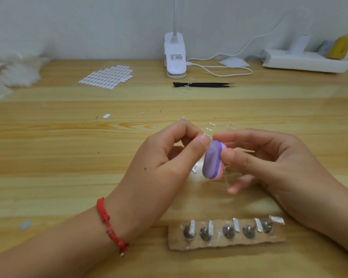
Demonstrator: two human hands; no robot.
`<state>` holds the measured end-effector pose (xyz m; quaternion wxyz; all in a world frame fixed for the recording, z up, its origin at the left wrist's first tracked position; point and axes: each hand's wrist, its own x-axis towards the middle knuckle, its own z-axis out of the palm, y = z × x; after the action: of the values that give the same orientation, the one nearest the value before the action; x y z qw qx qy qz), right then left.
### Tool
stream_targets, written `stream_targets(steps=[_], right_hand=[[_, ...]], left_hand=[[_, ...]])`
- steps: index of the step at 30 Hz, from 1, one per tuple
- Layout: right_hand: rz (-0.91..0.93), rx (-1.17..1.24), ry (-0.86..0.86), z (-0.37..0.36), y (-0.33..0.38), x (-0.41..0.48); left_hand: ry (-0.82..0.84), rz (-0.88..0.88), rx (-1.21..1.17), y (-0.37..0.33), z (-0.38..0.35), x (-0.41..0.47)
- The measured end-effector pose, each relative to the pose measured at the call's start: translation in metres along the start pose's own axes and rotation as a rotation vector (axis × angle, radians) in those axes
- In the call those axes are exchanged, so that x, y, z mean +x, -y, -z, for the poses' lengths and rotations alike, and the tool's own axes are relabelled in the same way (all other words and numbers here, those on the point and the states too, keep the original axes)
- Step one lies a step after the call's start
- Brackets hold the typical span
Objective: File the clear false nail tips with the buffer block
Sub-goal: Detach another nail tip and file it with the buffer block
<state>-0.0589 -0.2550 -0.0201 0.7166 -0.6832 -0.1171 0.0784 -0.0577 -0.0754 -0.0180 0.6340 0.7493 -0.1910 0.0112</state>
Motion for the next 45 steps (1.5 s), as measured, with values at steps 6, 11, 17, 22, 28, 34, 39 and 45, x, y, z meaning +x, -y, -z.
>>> stream_targets(steps=[6,11,17,22,28,34,39,45], right_hand=[[0.001,0.019,-0.036,0.0009,-0.0010,0.0010],[0.011,0.021,-0.040,0.0012,-0.0010,0.0004],[0.009,-0.052,0.027,-0.0009,0.0010,-0.0005],[-0.005,0.003,0.005,0.0008,0.0016,0.0000],[-0.013,-0.016,0.011,0.0017,0.0010,0.0011],[-0.014,-0.005,0.062,0.0003,0.0013,0.0010],[-0.020,0.035,0.028,0.0026,0.0010,0.0007],[-0.014,0.066,0.007,0.0027,0.0009,0.0007]], left_hand=[[-0.014,0.025,0.038,0.0014,-0.0006,0.0015],[-0.011,0.033,0.026,0.0019,0.0004,0.0020],[0.004,0.026,-0.054,0.0027,0.0022,0.0025],[0.043,0.037,-0.048,0.0020,0.0016,0.0019],[0.046,0.030,-0.028,0.0033,0.0013,0.0016],[0.009,0.014,-0.071,0.0040,0.0014,0.0035],[0.021,0.017,-0.037,0.0042,0.0002,0.0024],[0.096,0.021,-0.014,0.0024,0.0014,0.0002]])
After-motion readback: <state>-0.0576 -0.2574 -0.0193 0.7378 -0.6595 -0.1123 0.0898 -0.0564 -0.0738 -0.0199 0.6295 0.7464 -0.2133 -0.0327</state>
